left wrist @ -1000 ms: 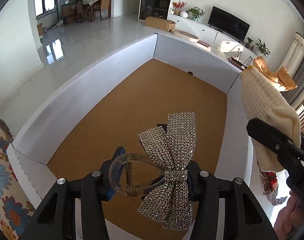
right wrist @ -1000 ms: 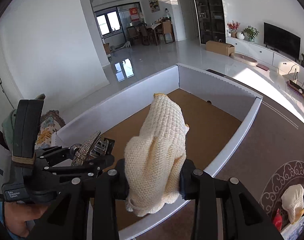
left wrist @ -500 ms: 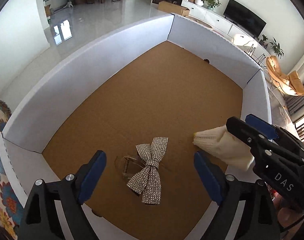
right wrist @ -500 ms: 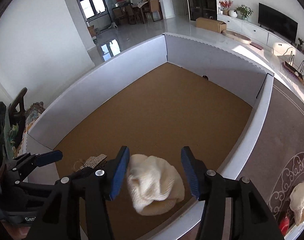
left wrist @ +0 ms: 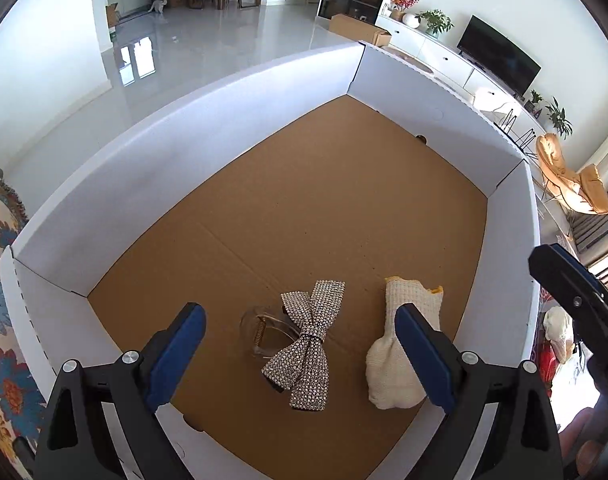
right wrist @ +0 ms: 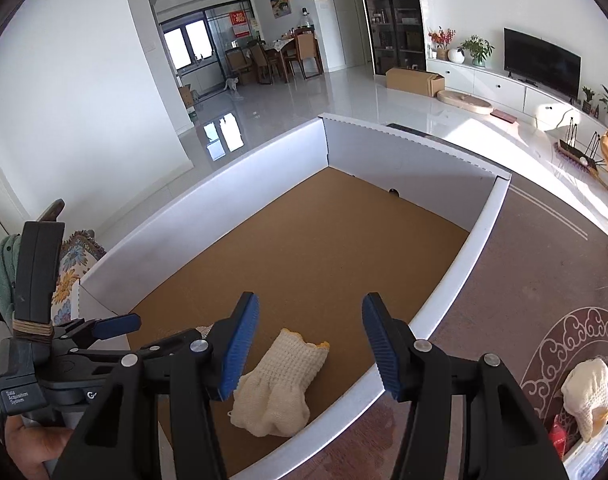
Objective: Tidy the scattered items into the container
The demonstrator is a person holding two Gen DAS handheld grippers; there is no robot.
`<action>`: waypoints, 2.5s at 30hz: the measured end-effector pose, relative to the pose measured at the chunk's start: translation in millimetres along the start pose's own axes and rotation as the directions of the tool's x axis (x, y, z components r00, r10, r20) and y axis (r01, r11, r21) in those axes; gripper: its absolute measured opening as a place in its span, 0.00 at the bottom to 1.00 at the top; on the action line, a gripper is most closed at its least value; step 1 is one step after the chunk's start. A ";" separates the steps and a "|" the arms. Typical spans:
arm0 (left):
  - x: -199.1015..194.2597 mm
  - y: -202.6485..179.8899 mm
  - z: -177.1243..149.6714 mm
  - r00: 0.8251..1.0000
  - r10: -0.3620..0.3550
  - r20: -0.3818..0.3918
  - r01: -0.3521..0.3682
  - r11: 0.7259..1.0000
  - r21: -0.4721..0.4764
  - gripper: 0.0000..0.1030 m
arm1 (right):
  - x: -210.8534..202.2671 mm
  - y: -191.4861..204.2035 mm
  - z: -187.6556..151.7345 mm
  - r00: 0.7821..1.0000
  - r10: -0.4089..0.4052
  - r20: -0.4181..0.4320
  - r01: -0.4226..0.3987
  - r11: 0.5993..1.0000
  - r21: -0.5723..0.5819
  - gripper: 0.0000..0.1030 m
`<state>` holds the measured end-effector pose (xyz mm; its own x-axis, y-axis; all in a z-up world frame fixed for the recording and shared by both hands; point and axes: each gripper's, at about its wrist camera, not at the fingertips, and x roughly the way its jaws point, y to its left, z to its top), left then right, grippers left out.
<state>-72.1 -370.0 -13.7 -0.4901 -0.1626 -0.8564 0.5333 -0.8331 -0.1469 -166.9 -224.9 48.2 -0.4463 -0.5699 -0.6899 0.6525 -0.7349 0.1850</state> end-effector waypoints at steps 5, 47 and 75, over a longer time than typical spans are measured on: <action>-73.9 -23.9 -22.3 0.967 -0.094 0.237 0.089 0.996 0.028 0.94 | -75.6 -31.5 -31.3 0.987 -0.057 0.153 0.057 0.998 0.006 0.53; 4.7 -274.2 -238.1 0.918 -0.384 -0.096 0.370 0.743 0.558 0.94 | -244.0 -264.3 -345.6 0.805 -0.568 -0.169 0.585 0.717 0.380 0.54; 9.7 -288.5 -245.9 0.949 -0.300 -0.092 0.289 0.717 0.635 1.00 | -243.5 -263.3 -347.6 0.793 -0.585 -0.170 0.598 0.695 0.400 0.58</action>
<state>-61.1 -1.2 -101.3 -0.5618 0.1447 -0.8145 -0.1970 -0.9797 -0.0382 -17.1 235.1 -75.7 -0.6317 0.0399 -0.7742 -0.0581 -0.9983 -0.0040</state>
